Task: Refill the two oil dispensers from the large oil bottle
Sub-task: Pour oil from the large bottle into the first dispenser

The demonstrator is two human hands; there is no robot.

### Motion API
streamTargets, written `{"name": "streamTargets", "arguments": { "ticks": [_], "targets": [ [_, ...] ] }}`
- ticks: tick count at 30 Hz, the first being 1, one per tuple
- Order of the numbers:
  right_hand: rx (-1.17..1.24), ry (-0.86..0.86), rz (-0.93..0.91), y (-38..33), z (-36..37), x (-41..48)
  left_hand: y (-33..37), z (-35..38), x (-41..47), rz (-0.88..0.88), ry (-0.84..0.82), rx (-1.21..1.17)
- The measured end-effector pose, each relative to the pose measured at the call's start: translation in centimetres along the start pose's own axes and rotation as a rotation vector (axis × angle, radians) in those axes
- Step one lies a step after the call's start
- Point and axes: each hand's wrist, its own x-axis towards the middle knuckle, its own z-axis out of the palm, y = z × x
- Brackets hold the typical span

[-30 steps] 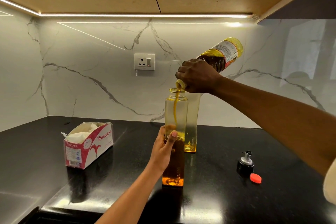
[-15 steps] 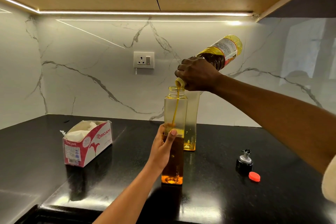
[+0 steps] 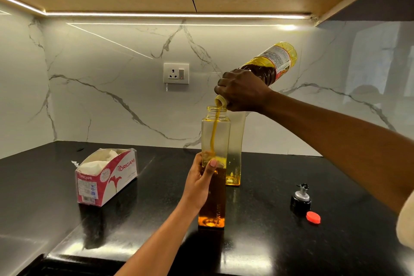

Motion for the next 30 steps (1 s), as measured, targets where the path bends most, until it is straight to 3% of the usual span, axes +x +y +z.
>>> {"name": "streamTargets", "arguments": {
  "ticks": [30],
  "targets": [
    [0.022, -0.002, 0.023, 0.03, 0.37, -0.02, 0.22, 0.02, -0.08, -0.028, -0.006, -0.070]
  ]
}}
